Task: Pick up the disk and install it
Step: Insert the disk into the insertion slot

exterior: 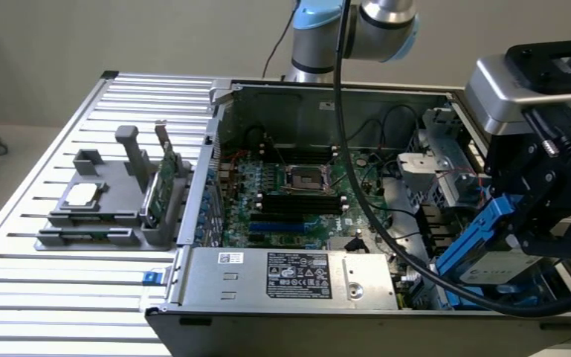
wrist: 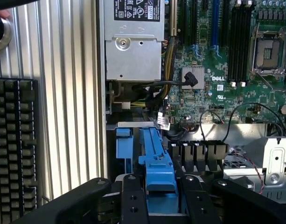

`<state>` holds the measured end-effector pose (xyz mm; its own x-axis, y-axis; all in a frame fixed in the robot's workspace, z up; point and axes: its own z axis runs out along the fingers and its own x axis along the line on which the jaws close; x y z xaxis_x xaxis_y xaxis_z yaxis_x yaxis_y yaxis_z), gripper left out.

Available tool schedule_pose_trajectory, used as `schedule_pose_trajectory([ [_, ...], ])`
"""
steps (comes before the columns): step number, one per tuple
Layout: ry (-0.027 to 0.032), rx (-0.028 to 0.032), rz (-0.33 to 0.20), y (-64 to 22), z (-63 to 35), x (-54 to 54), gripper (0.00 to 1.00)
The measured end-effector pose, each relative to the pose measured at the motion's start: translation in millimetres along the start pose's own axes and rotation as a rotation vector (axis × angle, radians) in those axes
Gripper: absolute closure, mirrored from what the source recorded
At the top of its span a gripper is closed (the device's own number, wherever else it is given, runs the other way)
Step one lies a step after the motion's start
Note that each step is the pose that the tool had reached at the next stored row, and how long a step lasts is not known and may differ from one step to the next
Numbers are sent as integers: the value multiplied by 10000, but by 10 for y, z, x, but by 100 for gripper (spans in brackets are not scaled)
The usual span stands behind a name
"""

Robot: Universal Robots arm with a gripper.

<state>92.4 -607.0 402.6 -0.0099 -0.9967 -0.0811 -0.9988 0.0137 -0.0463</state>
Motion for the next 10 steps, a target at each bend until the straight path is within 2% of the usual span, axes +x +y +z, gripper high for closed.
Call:
schedule_pose_trajectory([
  [8,1,-1,0,1,12,-4,66],
  [10,3,0,-1,1,14,-5,54],
])
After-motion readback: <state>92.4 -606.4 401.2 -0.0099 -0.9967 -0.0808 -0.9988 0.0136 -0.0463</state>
